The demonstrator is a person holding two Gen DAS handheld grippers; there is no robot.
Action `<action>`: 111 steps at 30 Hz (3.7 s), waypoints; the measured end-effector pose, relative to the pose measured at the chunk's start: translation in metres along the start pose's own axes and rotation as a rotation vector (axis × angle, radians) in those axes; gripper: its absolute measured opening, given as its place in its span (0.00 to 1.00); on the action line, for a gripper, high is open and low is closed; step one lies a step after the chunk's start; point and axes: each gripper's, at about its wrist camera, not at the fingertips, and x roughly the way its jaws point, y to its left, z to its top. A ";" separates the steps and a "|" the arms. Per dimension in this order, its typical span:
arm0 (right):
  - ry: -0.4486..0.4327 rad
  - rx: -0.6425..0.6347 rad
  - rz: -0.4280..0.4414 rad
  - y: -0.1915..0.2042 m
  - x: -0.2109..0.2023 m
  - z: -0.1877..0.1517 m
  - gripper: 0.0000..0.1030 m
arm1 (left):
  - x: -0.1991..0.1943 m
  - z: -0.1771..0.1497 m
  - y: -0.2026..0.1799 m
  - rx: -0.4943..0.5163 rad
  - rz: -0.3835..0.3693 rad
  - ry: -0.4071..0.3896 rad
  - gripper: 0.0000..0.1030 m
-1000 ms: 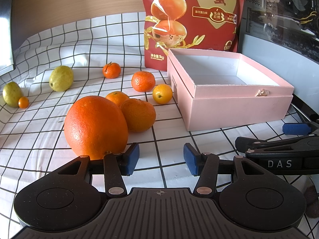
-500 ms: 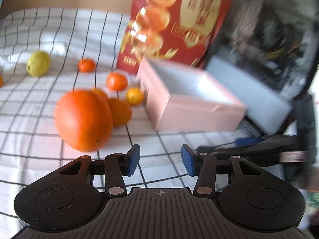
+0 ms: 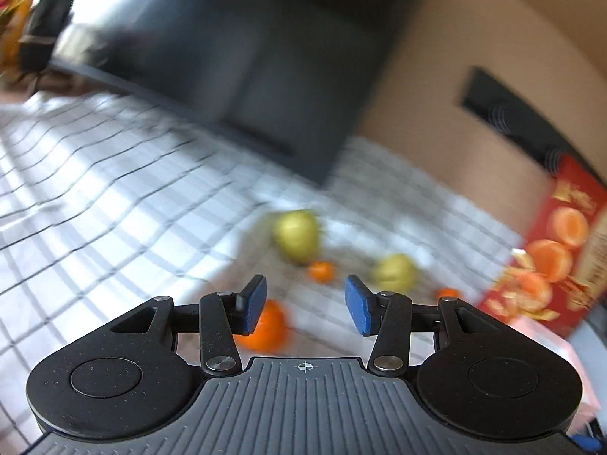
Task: Organize fruits
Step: 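Grasp a mandarin with the left tool, then grasp a green-yellow pear with the right tool while the left tool holds the mandarin, then carry the mandarin into the pink box and open the left tool while the right tool carries the pear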
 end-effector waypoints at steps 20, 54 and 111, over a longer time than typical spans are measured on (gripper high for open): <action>0.029 -0.180 0.074 0.057 0.006 0.006 0.97 | 0.048 -0.021 0.013 0.091 0.045 0.119 0.51; 0.015 -0.269 0.353 0.321 0.229 0.199 0.87 | 0.022 -0.031 0.085 -0.361 -0.233 -0.072 0.50; 0.087 0.063 0.112 -0.058 -0.039 0.006 0.59 | -0.031 -0.069 -0.157 0.300 -0.703 0.360 0.50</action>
